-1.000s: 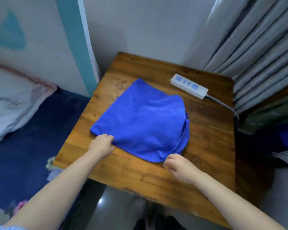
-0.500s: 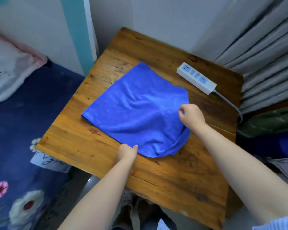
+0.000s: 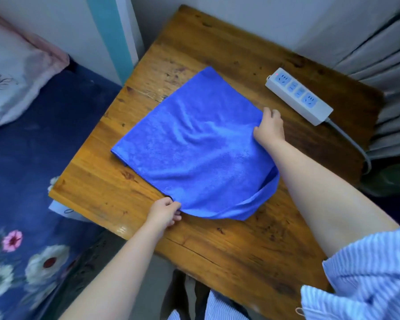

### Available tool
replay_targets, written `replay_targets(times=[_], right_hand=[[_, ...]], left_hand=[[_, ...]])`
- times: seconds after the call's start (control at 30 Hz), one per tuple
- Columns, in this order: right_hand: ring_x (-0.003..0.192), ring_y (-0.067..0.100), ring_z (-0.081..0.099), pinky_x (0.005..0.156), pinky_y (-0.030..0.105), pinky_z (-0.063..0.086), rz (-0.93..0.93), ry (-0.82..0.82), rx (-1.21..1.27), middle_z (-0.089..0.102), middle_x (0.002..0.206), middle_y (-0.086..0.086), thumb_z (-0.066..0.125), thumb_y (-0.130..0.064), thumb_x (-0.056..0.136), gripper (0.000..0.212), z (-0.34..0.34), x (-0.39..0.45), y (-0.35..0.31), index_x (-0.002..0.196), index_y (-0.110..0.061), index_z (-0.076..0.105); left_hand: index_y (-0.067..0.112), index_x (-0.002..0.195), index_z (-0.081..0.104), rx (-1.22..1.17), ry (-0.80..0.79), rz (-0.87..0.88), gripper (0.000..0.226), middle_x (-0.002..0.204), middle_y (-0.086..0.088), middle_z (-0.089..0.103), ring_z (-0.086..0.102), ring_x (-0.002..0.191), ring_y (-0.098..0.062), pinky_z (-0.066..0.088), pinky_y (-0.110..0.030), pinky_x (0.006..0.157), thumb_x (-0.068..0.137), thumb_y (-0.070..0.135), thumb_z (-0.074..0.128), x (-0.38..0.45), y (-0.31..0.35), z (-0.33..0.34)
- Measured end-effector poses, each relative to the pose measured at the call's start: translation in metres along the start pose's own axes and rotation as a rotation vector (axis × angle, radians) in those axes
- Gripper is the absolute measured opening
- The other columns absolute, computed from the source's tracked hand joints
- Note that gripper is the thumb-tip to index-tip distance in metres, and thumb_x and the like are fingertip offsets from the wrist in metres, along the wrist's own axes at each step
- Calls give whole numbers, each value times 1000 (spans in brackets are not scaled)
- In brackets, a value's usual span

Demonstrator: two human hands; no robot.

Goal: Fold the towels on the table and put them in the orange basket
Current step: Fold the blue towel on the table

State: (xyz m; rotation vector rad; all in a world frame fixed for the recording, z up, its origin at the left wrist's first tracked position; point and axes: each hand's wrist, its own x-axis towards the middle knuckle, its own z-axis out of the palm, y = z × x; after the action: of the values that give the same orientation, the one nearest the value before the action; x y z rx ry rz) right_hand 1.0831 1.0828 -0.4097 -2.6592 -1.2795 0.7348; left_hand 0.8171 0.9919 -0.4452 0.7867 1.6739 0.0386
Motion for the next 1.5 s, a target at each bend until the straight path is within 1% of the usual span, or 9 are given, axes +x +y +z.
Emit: replay_targets(times=[0.17,0.27,0.43,0.6,0.73,0.87,1.23,1.37,1.5], right_hand=[[124,38,42,96,40,41,71,-124,-119,47,131,20,50,-8,85,48,-9,2,-12,131,-7,37],[113,37,52,90,37,44,50,-113,-139,59,117,18,49,-7,82,21,-16,-9,-15,101,-6,56],[84,29,43,80,36,29,-31,-4,-9,41,60,2,48,-11,82,34,-24,-36,-15,53,-16,31],[84,29,45,79,35,28,-150,141,81,46,66,5,47,-15,87,28,-54,-64,-13,59,-14,39],[94,35,50,87,39,36,-217,255,149,57,84,18,46,-10,86,9,-77,-99,-20,79,-8,52],[91,32,49,67,31,32,-92,282,181,51,84,17,47,-2,78,8,-99,-142,-30,74,-9,47],[79,27,48,54,27,32,382,164,247,50,75,9,50,3,74,20,-61,-278,-32,61,-11,45],[75,25,46,47,23,28,409,247,328,43,59,3,51,4,73,29,-54,-305,-34,53,-13,39],[74,24,45,49,24,29,329,414,444,42,58,-1,55,3,71,29,-59,-330,-33,54,-14,38]], left_hand=[[16,60,35,18,30,50,38,63,-1,48,52,32,7,34,-11,39,95,10,47,-1,-2,-31],[15,61,38,-88,141,90,36,65,-2,49,53,33,7,36,-10,38,96,10,46,-8,2,-43],[14,63,41,-180,347,167,33,65,-1,47,49,59,-16,43,-23,56,97,12,44,-22,18,-46],[11,66,41,-195,458,258,30,70,-9,46,43,78,-23,45,-40,74,96,14,39,-31,42,-64],[5,98,50,-301,444,297,20,120,-24,54,55,103,-33,46,-46,98,97,17,35,-51,69,-89],[4,99,43,-241,498,427,15,118,-23,52,43,89,-24,42,-39,91,99,12,30,-86,92,-116],[9,87,50,151,59,521,14,106,-16,51,49,95,-29,46,-39,78,95,8,39,-120,70,-164],[3,98,44,164,-140,368,5,104,-14,44,44,94,-25,41,-30,59,93,1,43,-130,59,-179],[-3,111,54,353,-223,453,27,112,-20,48,51,106,-30,47,-27,69,88,-6,40,-137,42,-192]])
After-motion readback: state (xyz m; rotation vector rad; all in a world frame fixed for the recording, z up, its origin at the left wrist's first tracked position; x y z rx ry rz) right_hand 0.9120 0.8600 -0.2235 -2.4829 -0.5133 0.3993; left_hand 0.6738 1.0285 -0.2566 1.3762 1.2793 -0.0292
